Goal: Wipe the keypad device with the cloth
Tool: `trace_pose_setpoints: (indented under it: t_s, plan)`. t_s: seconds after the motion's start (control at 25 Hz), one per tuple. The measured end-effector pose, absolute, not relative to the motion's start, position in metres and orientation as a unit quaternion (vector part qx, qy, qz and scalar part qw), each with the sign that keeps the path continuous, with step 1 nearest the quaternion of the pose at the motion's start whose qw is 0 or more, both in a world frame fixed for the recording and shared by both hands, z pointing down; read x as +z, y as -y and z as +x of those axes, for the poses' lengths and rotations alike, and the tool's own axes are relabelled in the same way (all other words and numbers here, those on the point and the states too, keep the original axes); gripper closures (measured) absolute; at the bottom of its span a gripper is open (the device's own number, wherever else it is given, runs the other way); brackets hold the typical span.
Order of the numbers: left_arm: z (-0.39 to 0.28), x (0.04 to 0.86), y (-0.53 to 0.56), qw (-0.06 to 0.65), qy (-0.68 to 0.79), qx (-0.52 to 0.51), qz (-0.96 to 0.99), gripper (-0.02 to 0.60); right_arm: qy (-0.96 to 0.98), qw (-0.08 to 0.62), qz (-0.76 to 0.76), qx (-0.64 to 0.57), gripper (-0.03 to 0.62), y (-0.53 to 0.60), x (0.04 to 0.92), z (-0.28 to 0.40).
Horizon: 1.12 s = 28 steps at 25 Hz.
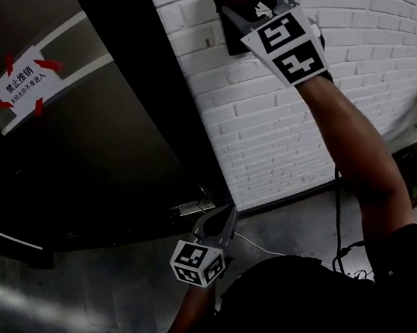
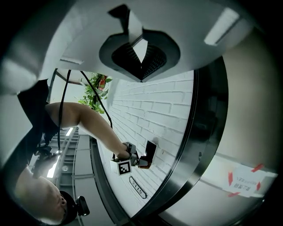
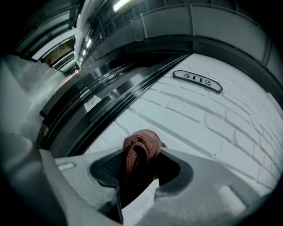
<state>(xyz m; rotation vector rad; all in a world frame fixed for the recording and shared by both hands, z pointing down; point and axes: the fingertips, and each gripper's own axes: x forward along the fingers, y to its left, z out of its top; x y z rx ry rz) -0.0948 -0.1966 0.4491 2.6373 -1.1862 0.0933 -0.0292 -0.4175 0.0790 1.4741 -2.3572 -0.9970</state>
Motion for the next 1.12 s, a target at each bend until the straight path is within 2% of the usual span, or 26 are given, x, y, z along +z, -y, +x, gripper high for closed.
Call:
trace_pose_setpoints:
  t_s: [1.12]
  plan:
    - [-0.080,0.450,0.197,0.136,0.384,0.037,0.913,0.565,0.809,0.132,0.490,-0.296,0.436,0.420,0.163,-0.024]
